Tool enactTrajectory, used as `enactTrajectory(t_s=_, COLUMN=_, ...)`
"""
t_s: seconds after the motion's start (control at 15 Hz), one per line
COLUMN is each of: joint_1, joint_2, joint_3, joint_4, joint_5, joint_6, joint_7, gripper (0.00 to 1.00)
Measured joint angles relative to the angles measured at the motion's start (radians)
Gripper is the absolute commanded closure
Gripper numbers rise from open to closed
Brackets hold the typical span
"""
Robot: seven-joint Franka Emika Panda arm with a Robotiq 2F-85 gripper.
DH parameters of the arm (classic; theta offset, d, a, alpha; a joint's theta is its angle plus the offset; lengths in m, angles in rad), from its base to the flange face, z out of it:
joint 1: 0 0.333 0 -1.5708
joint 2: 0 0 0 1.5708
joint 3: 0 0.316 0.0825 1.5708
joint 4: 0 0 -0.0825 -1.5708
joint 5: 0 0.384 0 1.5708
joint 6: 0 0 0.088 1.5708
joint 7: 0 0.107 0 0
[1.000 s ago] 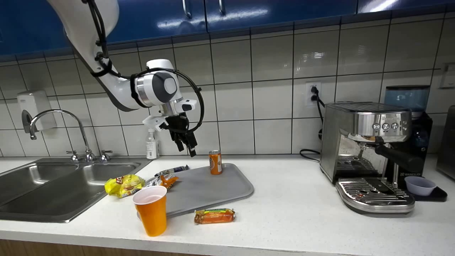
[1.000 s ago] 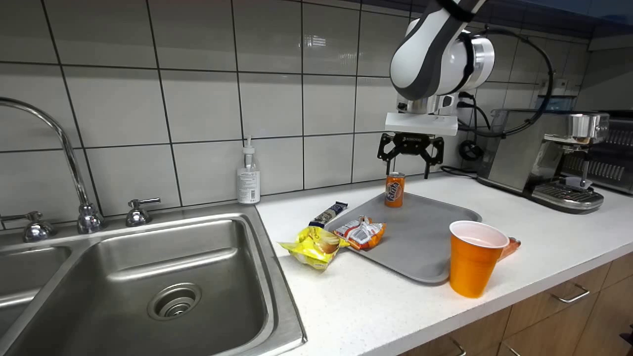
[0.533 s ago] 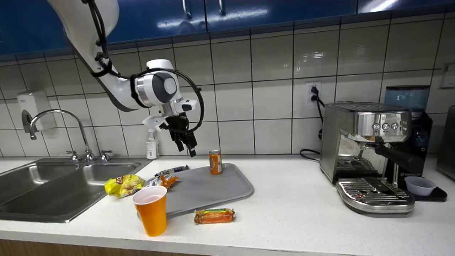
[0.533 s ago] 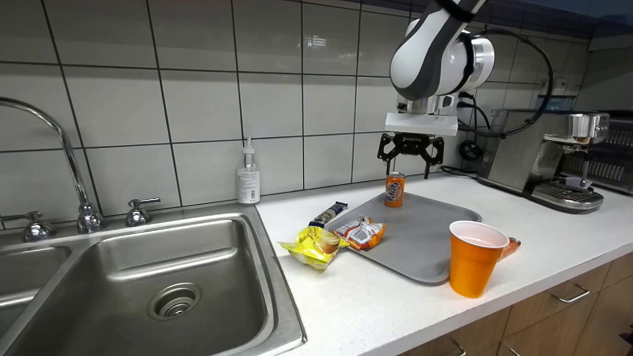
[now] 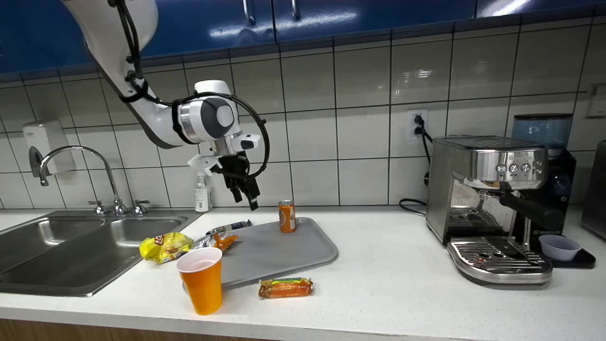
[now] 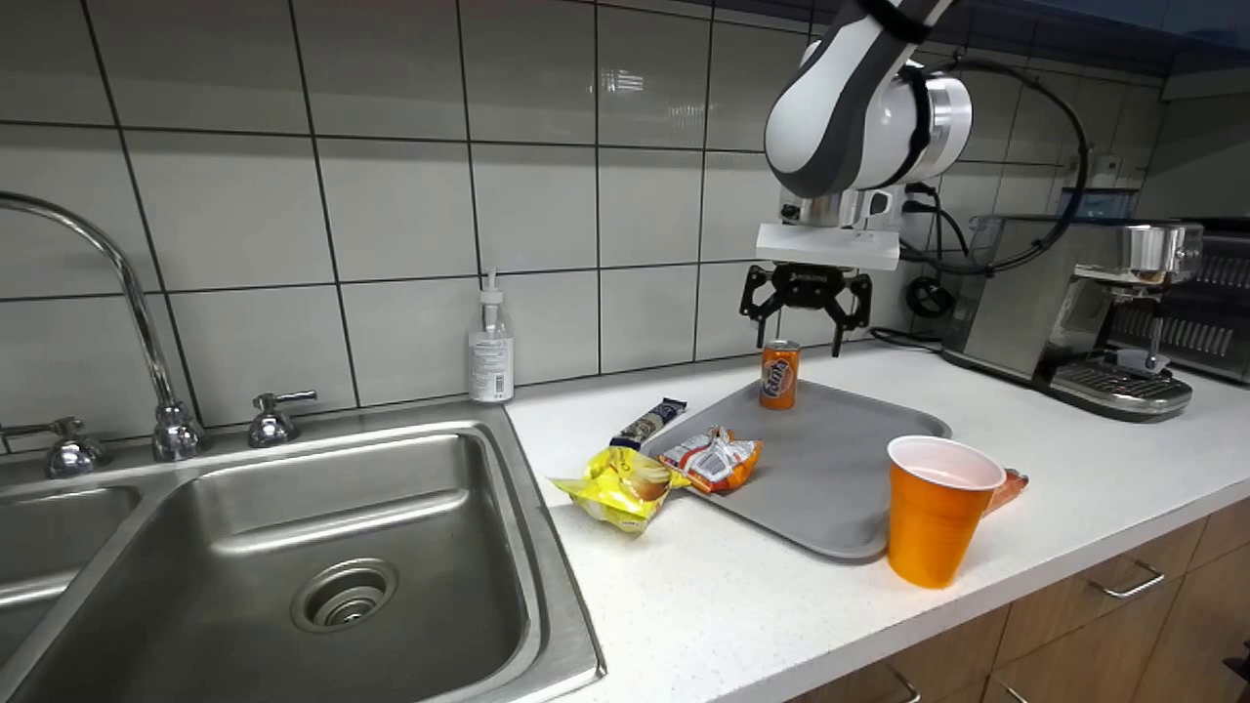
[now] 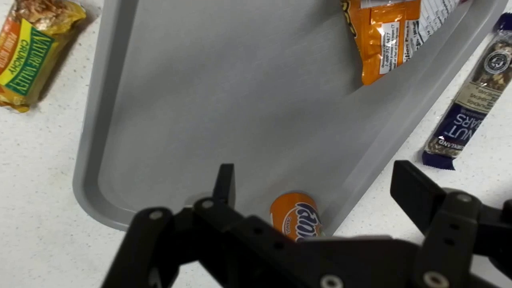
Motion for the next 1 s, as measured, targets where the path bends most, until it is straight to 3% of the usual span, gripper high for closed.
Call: enactTrajectory(t_s=1.0, joint_1=-0.005, joint_2=-0.055, joint_3=0.049, joint_4=-0.052, joint_5=0.023, joint_6=-0.056, joint_7=-0.072, gripper=0.00)
